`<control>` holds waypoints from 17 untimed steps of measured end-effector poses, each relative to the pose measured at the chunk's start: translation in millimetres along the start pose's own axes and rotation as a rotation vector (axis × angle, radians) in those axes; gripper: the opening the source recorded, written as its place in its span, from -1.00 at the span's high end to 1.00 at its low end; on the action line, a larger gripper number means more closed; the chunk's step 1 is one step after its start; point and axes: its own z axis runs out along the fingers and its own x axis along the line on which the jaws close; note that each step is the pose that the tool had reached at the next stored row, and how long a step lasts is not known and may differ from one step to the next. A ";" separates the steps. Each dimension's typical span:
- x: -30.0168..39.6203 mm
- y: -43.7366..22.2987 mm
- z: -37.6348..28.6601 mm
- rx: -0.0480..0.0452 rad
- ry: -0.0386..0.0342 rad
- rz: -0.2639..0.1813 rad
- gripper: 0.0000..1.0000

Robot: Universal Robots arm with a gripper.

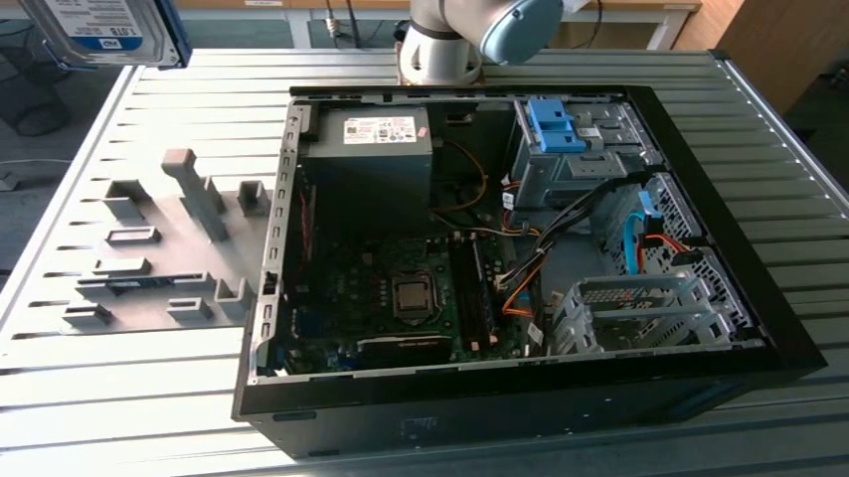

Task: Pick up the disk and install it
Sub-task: 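Pick up the disk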

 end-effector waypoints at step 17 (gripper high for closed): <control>-0.1 -7.0 -0.1 0.0001 0.0000 0.000 0.27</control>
